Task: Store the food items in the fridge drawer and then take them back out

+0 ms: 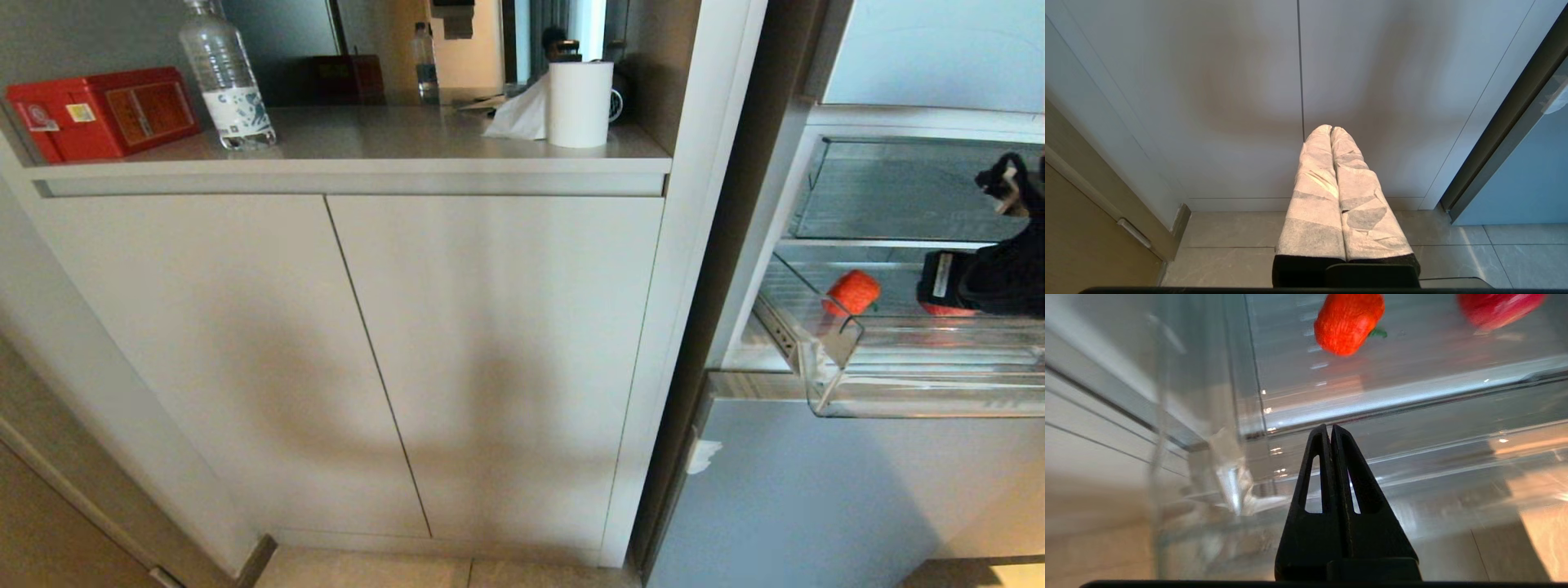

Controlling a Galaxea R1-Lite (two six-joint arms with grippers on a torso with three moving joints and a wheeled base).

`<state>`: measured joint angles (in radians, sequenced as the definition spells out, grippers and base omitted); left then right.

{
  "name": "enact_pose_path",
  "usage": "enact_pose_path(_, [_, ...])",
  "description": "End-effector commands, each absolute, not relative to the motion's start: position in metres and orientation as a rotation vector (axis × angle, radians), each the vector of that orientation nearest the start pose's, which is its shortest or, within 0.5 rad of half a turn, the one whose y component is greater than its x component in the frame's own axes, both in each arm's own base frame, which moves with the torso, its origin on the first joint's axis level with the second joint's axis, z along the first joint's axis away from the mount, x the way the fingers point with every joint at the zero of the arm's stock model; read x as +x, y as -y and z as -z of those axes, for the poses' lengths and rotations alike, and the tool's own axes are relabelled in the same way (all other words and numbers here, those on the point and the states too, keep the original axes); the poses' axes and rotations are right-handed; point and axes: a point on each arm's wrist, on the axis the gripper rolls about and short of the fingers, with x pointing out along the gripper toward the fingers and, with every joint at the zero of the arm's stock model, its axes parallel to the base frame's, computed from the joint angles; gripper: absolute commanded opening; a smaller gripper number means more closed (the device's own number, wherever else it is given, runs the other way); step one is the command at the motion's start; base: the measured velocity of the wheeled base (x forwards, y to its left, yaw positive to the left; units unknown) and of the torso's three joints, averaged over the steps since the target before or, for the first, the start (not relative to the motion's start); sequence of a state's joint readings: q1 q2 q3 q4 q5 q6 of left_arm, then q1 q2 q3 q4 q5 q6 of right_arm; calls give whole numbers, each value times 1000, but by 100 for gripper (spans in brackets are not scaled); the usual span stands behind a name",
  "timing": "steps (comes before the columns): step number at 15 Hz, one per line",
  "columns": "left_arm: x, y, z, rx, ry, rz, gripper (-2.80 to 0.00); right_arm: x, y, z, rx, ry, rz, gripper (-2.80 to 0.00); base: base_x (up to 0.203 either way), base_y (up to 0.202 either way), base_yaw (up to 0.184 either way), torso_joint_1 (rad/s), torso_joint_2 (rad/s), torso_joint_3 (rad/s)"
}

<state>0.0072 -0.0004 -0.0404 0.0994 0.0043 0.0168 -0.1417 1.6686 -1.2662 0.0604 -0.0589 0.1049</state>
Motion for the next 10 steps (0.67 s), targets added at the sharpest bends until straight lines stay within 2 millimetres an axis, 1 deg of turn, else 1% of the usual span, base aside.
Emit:
enact_pose_path(1, [-26, 0, -76, 17, -59, -12, -280, 345, 52, -229, 131, -529, 205, -280, 0, 0, 0, 0, 0, 0])
enact_pose_path(2, [-26, 0, -76, 17, -60, -12, -280, 350, 52, -225, 134, -548, 198, -280, 0, 0, 0, 0, 0, 0])
enact_pose_path(4, [-26, 0, -76, 17, -60, -12, -280, 345, 52, -223, 141, -635, 201, -280, 0, 0, 0, 0, 0, 0])
enact_pose_path(6, [-26, 0, -77, 17, -59, -12, -280, 333, 50, -235, 147, -694, 202, -280, 0, 0, 0, 0, 0, 0])
enact_pose_path(8, [-26, 0, -76, 17, -59, -12, -280, 314, 47, -249, 151, -761, 205, -280, 0, 0, 0, 0, 0, 0])
enact_pose_path(9, [-26, 0, -76, 17, -60, -12, -280, 308, 47, -256, 153, -760, 204, -280, 0, 0, 0, 0, 0, 0])
enact_pose_path(10, [-26, 0, -76, 17, -60, -12, -280, 307, 47, -262, 157, -738, 200, -280, 0, 0, 0, 0, 0, 0])
